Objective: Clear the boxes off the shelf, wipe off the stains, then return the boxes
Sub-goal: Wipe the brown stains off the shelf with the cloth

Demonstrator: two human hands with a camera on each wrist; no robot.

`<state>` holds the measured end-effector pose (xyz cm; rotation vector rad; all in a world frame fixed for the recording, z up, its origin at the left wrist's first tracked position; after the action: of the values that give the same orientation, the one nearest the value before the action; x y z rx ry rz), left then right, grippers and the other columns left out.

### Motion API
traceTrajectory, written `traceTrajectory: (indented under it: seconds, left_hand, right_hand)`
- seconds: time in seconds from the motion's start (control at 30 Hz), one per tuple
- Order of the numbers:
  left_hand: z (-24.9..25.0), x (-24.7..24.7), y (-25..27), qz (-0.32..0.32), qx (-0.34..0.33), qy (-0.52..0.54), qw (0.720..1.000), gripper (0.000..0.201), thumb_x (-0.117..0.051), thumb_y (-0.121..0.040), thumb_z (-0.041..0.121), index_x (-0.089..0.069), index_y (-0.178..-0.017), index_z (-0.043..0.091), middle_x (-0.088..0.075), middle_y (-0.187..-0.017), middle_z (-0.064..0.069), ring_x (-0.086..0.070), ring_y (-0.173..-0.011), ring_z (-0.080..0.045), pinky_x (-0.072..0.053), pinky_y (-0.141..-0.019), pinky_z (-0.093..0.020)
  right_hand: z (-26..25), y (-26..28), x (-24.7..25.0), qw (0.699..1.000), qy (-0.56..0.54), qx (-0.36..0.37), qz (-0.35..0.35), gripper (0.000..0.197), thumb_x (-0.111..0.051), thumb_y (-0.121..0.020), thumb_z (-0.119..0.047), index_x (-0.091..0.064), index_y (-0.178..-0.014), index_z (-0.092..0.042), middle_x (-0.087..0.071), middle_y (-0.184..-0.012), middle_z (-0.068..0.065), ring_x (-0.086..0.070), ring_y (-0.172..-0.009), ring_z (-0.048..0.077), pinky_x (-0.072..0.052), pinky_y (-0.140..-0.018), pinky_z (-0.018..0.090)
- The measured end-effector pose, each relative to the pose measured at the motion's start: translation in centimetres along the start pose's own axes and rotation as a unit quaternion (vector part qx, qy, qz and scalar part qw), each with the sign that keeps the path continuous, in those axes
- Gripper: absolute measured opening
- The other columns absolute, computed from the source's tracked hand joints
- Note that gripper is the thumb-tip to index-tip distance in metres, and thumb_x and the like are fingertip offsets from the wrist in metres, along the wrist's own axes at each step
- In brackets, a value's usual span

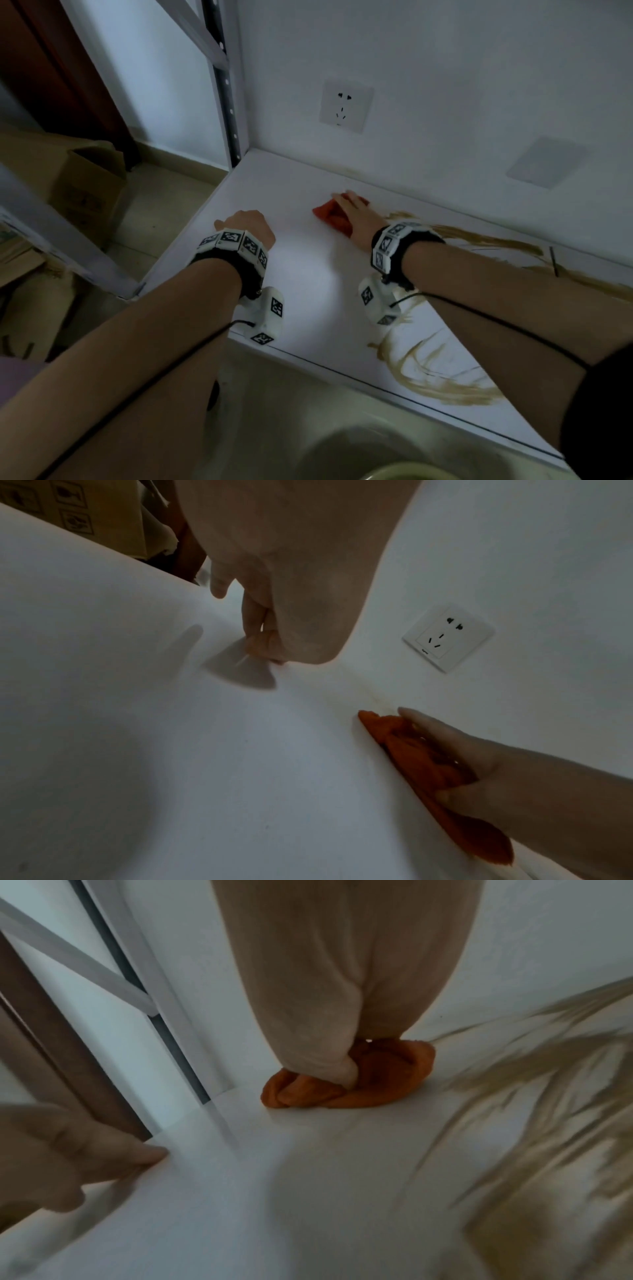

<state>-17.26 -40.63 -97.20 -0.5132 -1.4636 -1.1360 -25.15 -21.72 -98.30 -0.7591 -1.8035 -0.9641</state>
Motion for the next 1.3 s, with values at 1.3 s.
traceTrajectory:
  seconds: [1.3]
  left_hand:
    - [-0.6, -0.2, -0.4, -0.029, -0.017, -0.009, 0.999, 0.043, -0.036, -0.094, 0.012, -0.045, -0.136, 0.012, -0.047, -0.138, -0.013, -0.045, -0.127, -0.031, -0.024, -0.113, -0.049]
  right_hand:
    - [-3.3, 2.0, 0.5, 0.992, 0.006, 0.117, -0.040, 0.051, -0.050, -0.092, -0.005, -0.043, -0.141, -0.016, -0.029, -0.154, 0.005, -0.026, -0.142, 0.021, -0.009, -0.108, 0.017]
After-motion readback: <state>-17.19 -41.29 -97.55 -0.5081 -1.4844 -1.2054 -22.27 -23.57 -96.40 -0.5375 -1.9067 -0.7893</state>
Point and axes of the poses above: each hand's wrist, its own y-axis away from the middle knuckle, its own x-axis out of the back of the hand, z = x × y, the point moved 2 cm from there along -y, towards the middle knuckle
